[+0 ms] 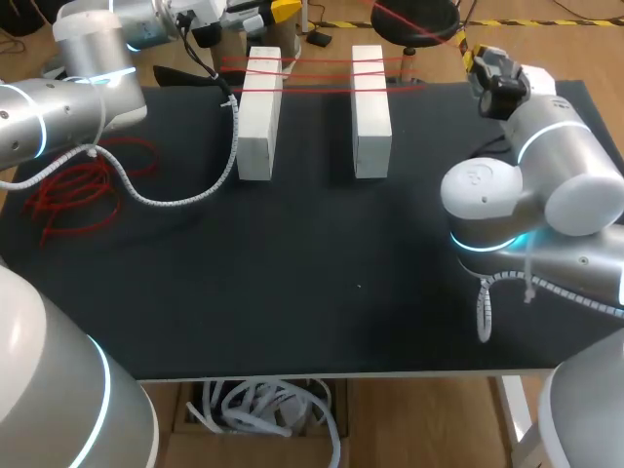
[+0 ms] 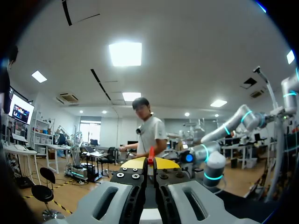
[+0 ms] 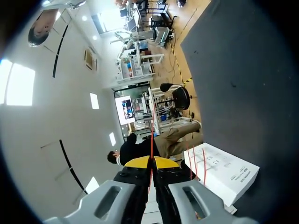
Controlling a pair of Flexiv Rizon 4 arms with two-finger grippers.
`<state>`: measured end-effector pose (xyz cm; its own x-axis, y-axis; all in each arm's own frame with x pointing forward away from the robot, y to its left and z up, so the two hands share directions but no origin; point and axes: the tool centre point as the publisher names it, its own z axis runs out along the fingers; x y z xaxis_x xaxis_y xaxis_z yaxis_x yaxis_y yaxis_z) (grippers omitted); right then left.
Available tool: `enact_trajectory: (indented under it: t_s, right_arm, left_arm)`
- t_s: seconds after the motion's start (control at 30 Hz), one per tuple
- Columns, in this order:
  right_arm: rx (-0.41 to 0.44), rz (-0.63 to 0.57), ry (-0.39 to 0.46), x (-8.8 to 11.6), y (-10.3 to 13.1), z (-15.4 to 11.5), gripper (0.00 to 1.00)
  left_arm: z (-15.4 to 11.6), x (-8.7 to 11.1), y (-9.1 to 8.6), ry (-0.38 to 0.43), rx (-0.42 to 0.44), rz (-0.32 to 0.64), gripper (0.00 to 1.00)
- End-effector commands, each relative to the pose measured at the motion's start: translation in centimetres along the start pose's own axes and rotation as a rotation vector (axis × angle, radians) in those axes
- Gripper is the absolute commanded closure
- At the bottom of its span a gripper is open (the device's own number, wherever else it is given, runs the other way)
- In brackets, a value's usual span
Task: Grab the tape and strap the tape.
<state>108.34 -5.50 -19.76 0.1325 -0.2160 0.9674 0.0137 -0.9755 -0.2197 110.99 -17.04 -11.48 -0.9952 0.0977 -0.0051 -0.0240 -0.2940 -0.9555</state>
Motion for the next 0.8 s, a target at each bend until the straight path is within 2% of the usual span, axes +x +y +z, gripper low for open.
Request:
enact_trajectory:
  t_s: [0.03,0.4,0.6,0.8]
  right_arm:
    - [0.0,-0.018,-0.01,0.23,0.06,-0.13,1.0]
    - [-0.005,-0.027,-0.017,0.2,0.11,-0.19,1.0]
    - [0.008,-0.029,-0.002,0.08,0.19,-0.23,1.0]
    - [0.012,-0.023,0.004,0.1,0.16,-0.21,1.0]
  left_arm:
    - [-0.03,-0.16,0.06,0.004,0.001,-0.001,1.0]
    - [-0.08,-0.18,-0.04,0.001,-0.005,0.004,1.0]
    - [-0.35,-0.31,-0.4,-0.038,-0.127,0.026,1.0]
    - [-0.54,-0.32,-0.64,-0.072,-0.296,0.056,1.0]
